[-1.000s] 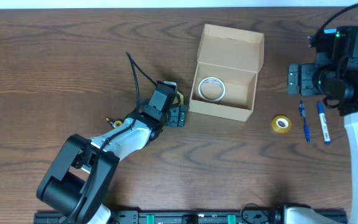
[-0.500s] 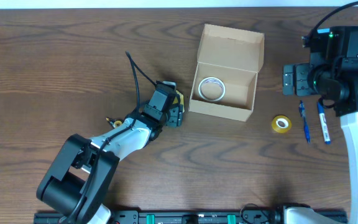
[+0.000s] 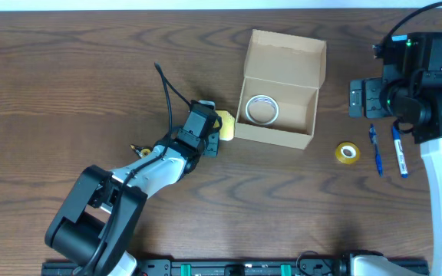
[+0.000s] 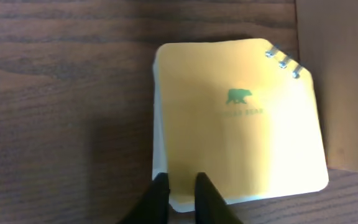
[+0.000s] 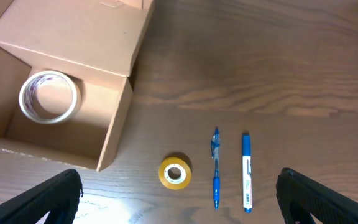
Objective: Pack container
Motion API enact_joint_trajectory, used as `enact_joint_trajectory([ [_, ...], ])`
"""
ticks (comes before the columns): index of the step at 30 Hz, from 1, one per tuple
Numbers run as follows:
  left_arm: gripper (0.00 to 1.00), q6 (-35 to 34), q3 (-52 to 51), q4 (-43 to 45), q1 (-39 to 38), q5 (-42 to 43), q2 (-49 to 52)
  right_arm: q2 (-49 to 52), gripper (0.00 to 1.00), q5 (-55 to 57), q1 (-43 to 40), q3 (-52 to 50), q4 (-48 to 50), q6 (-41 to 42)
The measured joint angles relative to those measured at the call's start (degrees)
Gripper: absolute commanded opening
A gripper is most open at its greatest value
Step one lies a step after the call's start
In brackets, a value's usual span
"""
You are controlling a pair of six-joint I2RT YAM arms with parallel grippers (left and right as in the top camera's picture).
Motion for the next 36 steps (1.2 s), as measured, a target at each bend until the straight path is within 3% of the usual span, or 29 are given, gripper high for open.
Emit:
enact_joint_trajectory([
  [4,0.06,0.1,0.0,0.0,0.0,-0.4,0.0,0.0,0.99,0.0,0.0,0.0,0.0,0.0],
  [29,0.07,-0.2,0.0,-0.1,2.8,-4.0,0.0,0.0,0.99,0.0,0.0,0.0,-0.1,0.0],
  [32,0.24,-0.3,0.0,-0.1,4.9,-3.7,0.0,0.0,0.99,0.0,0.0,0.0,-0.1,0.0],
  [36,0.54,-1.1,0.0,-0.1,5.2,-2.0,0.0,0.0,0.99,0.0,0.0,0.0,-0.1,0.0],
])
